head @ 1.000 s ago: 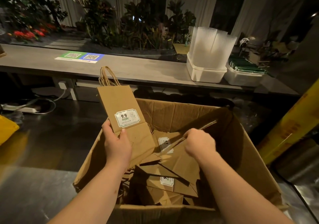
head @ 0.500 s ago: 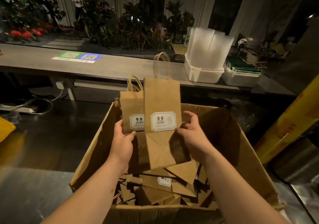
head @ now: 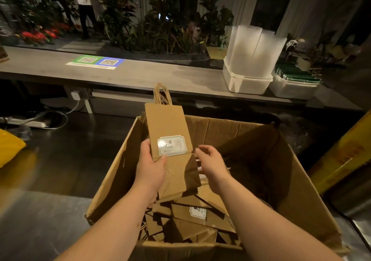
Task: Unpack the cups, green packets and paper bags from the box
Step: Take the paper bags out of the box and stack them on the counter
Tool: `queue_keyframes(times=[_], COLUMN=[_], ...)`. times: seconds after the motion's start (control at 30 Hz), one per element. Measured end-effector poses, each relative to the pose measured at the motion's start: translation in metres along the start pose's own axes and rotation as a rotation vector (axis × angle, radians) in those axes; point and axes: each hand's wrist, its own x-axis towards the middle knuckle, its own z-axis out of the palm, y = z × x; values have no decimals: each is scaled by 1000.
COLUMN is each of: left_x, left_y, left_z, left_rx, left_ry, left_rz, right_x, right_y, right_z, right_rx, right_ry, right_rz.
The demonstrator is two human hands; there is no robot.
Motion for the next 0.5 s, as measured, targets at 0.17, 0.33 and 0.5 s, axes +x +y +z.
queue_keyframes(times=[0.17, 0.33, 0.5], left_x=[-1, 0, -1], left_y=[1, -3, -4], left_z=[-1, -1, -2], left_rx=[30, 67, 34], left_ry=[167, 178, 203], left_rz=[111, 120, 97], right_x=[19, 8, -4], right_y=[33, 38, 26], right_z=[-21, -14, 1], right_rx=[-1038, -1543, -1851], right_ry=[-31, -396, -416], right_rz=[27, -147, -414])
